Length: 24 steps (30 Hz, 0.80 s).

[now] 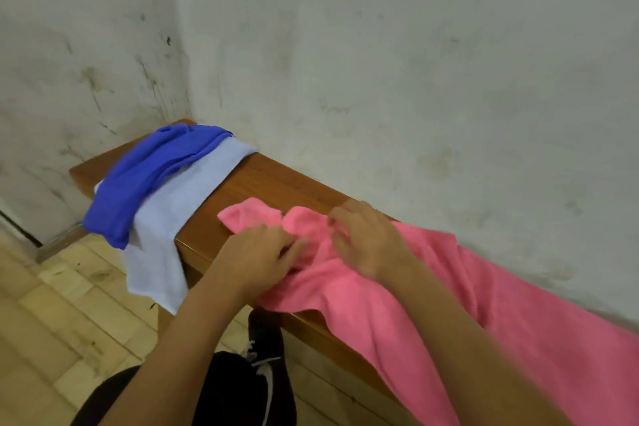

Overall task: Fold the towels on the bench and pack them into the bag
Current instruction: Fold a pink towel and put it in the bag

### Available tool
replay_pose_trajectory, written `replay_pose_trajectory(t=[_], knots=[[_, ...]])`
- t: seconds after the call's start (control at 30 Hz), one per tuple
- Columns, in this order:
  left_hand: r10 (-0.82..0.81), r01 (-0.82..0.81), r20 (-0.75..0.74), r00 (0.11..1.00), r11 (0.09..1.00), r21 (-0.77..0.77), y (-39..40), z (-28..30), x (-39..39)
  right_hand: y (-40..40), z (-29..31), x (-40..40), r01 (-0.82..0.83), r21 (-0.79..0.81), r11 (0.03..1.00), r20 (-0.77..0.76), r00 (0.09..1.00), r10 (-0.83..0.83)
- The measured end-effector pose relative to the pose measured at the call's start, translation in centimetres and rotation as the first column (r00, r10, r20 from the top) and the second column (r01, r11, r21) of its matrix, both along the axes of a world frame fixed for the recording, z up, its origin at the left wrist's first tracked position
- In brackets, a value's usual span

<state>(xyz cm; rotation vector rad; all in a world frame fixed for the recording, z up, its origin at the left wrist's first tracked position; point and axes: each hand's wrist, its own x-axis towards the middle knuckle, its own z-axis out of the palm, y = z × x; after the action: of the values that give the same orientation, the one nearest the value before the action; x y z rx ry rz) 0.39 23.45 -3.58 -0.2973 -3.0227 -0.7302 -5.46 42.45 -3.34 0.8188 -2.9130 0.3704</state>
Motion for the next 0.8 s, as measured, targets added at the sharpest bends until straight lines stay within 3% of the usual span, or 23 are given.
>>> replay_pose_trajectory(t=[0.1, 0.23, 0.37, 0.5, 0.63, 0.8], knots=[[0.091, -0.083, 0.065, 0.994, 0.99, -0.116, -0.9, -0.4, 0.0, -2.7, 0.1, -1.0, -0.088, 0.054, 0.995, 0.204, 0.976, 0.075], [0.341, -0.349, -0.073, 0.937, 0.903, -0.252, -1.7, -0.6, 0.4, -4.2, 0.0, -3.2, 0.02, 0.238, 0.971, 0.139, 0.989, -0.055], [0.523, -0.517, -0.033, 0.852, 0.828, -0.218, -2.2, -0.9, 0.4, -5.4, 0.3, -4.3, 0.182, 0.352, 0.918, 0.113, 0.966, -0.234], [0.615, -0.604, -0.019, 0.788, 0.767, -0.215, -3.5, -1.2, 0.4, -6.4, 0.3, -5.2, 0.285, 0.273, 0.919, 0.053, 0.949, -0.31], [0.625, -0.61, 0.057, 0.778, 0.775, -0.167, -4.8, -1.3, 0.4, -6.7, 0.3, -6.1, 0.385, 0.028, 0.923, 0.198, 0.903, -0.382], [0.673, -0.65, 0.059, 0.737, 0.73, -0.211, -6.0, -0.5, 0.7, -7.2, 1.9, -6.7, 0.223, -0.143, 0.964, 0.362, 0.919, -0.158]])
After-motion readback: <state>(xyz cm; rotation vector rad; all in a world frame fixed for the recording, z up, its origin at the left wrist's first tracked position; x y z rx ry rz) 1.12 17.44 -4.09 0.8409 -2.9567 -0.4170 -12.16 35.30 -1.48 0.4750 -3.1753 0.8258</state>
